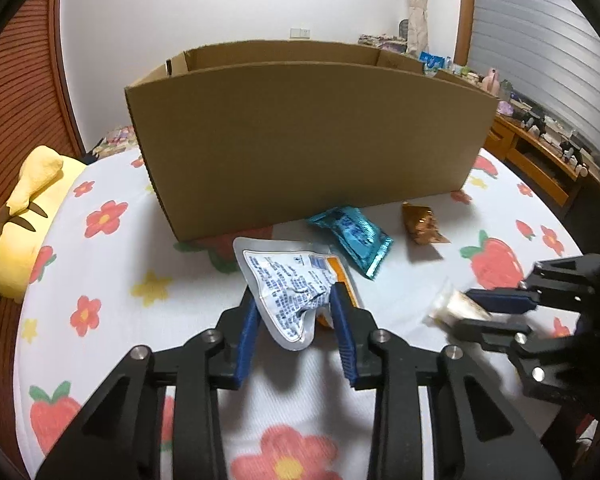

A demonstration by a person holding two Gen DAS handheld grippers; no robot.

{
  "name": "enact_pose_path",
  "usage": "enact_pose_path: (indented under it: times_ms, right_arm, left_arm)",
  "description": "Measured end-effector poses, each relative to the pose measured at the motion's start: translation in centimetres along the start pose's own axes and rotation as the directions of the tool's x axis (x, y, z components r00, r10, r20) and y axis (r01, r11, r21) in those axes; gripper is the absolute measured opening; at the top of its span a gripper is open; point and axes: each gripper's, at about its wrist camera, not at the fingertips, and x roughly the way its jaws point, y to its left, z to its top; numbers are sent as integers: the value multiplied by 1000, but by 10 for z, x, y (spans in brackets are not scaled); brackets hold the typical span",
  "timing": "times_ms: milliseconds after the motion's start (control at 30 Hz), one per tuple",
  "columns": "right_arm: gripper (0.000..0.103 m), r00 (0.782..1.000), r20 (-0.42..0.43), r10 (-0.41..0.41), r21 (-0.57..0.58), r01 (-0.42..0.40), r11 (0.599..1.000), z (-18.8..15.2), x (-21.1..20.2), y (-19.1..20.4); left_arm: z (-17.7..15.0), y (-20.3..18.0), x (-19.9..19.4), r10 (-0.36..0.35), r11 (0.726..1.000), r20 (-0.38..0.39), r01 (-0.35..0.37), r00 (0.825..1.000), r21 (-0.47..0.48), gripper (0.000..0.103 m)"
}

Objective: Organize snacks
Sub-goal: 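Grasp the clear white bar pack with the right gripper while the left gripper grasps the orange-striped silver pouch, then lift the bar pack and silver pouch and carry them over the box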

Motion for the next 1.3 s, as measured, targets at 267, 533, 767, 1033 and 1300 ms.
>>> enact_pose_path:
  times_ms: [267, 533, 767, 1033, 1300]
  right_arm:
    - [19, 1000, 0, 0, 0, 0, 1000, 1, 0, -1]
    - [19, 1000, 1, -2, 2, 2, 1000, 0, 0, 0]
    - [19, 1000, 8, -4, 6, 4, 1000, -1, 0, 0]
    - [19, 999, 48, -16, 27, 15, 1000, -5, -5, 1]
    - [19, 998, 66, -22, 35, 20, 999, -4, -16, 0]
  left_arm:
    - [-5, -13, -18, -4, 1000, 47, 3, 999, 20, 19]
    - [-9, -12, -30, -12, 1000, 61, 12, 998, -1, 19]
    - [-13, -11, -44, -7, 1000, 85, 8, 996, -9, 19]
    - [-5, -13, -63, -10, 1000, 129, 11, 992, -4, 19]
    - [11, -19, -81, -14, 1000, 175, 11, 984, 15, 19]
